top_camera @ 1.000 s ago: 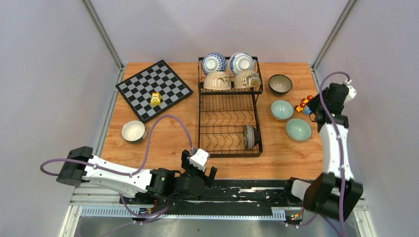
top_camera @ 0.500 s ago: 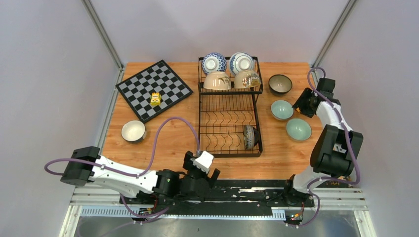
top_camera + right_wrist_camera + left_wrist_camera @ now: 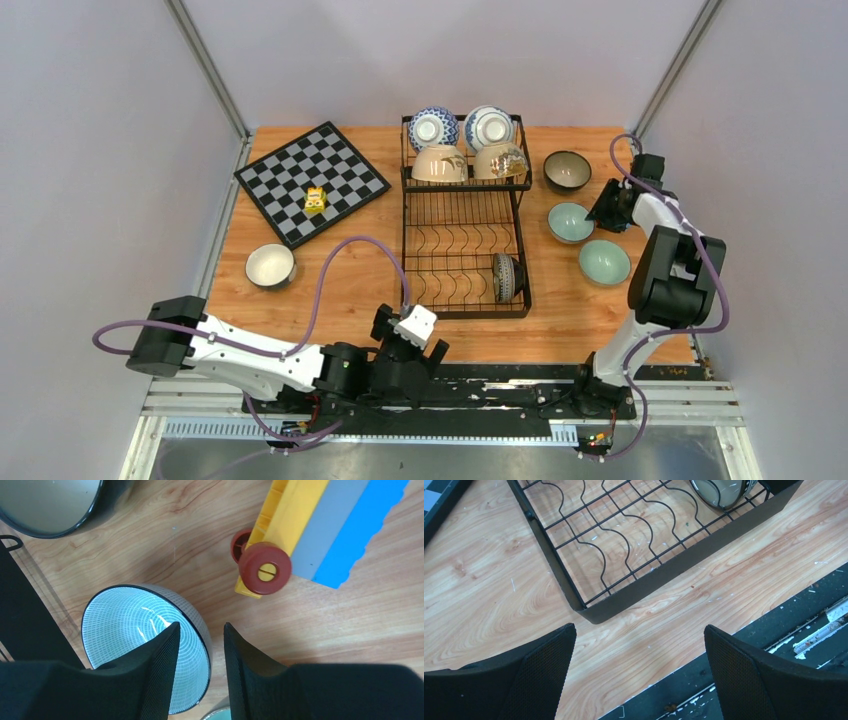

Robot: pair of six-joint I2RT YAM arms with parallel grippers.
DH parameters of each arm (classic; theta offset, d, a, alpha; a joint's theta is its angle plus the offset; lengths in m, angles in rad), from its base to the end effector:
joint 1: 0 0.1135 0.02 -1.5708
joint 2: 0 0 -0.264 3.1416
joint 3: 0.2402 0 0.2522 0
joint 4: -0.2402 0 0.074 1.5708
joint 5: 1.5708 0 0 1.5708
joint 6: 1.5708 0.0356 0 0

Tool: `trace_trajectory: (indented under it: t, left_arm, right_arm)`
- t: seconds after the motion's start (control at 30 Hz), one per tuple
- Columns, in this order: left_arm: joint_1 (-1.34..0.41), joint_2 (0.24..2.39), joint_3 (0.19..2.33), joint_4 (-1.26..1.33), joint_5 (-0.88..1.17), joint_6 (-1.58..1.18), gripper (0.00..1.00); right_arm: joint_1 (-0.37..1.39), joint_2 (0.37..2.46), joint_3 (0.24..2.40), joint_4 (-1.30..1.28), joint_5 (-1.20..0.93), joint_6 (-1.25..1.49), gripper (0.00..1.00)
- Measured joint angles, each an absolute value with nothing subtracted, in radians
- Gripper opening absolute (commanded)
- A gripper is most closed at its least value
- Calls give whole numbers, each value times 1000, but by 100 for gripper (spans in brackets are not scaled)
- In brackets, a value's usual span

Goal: Unload the bowls from the dish rack
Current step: Pick up the bowl from the center of the board.

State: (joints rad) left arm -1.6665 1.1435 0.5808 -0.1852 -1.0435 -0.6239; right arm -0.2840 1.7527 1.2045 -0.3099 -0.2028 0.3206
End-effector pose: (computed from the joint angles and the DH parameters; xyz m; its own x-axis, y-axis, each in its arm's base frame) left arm 0.0099 -0.2191 0.2113 -0.2752 0.2091 -0.9384 0.4936 0.8683 0.0487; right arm 0.3661 -0.0994 0.2143 -0.6426 0.5091 -0.5725 0.3694 0.8606 0.3507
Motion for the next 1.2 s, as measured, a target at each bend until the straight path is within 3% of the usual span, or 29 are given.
trace_trajectory:
  t: [0.5,0.8,1.2]
  left_arm:
    - [-1663,1179,590,-189,-1060,-599,100]
    - [-1660,1174,590,-192,-1060,-617,100]
    - [-1658,1110,587,-231,-1066,-661,100]
  right_arm:
    - [-268,1773,1203,-306,-203,317,18]
    - [-268,1767,1180,-307,-225,321,0]
    - [-268,1579,1168,-338,-244,364,0]
